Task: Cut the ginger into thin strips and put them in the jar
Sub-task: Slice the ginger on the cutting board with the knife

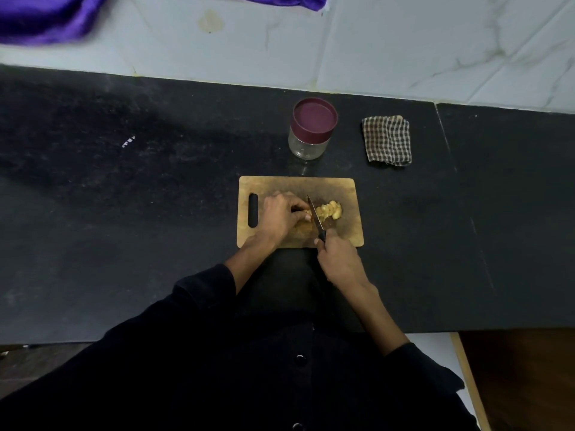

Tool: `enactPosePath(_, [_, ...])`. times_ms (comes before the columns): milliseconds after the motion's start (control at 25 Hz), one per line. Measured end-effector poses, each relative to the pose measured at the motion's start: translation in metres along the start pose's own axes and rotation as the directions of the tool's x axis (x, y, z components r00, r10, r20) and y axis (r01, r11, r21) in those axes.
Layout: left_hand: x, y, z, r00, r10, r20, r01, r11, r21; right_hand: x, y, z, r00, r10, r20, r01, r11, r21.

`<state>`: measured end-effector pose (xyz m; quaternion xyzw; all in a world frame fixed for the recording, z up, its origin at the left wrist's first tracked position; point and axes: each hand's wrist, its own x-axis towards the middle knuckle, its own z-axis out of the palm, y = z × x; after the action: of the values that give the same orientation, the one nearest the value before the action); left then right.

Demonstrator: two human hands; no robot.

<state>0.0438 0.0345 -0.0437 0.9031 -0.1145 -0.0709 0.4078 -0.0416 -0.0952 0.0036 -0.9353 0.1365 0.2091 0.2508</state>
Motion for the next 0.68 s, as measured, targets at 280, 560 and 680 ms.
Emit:
enactPosePath(280, [0.0, 0.0, 0.002, 1.0, 0.002, -0.023, -0.002, 1.0, -0.014, 0.001, -0.003, 0.004, 1.0, 0.009, -0.019, -0.01, 0.999, -0.042])
enactPosePath(560, [0.001, 0.002, 0.0, 1.0, 0.0, -0.028, -0.001, 0.999, -0.035, 0.002, -0.008, 0.003, 0.999, 0.038, -0.01, -0.038, 0.998, -0.058])
enactPosePath(680, [0.001, 0.001, 0.001, 1.0, 0.008, -0.014, -0.009, 1.0, -0.012, 0.005, -0.012, 0.0, 0.999, 0.043, -0.004, -0.043, 0.997, -0.063])
